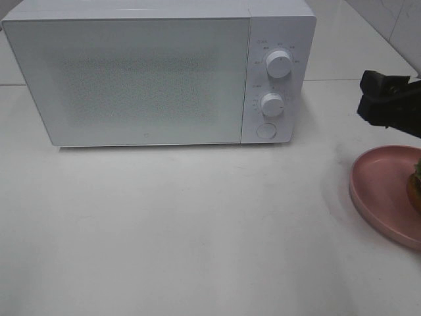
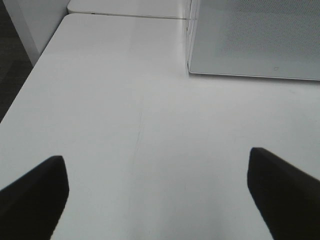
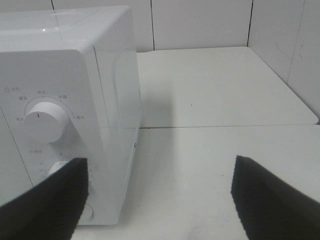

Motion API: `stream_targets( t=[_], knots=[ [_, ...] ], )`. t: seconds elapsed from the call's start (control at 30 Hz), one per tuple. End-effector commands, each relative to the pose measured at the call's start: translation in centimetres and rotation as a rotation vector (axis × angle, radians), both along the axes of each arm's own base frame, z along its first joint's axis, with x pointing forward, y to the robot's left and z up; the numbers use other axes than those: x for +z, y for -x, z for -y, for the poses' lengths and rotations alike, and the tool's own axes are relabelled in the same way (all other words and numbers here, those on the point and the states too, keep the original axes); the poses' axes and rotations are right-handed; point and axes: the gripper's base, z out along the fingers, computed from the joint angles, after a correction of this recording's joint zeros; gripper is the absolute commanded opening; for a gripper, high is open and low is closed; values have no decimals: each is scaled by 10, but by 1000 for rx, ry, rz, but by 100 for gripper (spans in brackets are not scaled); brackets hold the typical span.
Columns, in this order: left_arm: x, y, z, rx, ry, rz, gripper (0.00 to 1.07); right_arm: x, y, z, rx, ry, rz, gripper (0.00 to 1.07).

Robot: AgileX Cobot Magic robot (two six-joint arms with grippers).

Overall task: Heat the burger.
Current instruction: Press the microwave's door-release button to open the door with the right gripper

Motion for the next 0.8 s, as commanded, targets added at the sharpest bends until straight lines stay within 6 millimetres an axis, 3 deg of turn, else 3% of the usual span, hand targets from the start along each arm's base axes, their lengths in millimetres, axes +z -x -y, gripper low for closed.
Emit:
stream_targets(
  t=[0.03, 0.5, 0.8],
  knots=[
    [0, 2, 1, -2, 5, 30, 90, -6, 1, -7, -33, 29, 30, 76],
    [0, 2, 1, -2, 5, 30, 90, -34, 13, -60, -33, 110, 96, 76],
    [0, 2, 1, -2, 5, 30, 90, -41, 16, -79, -62, 105, 74, 76]
  ],
)
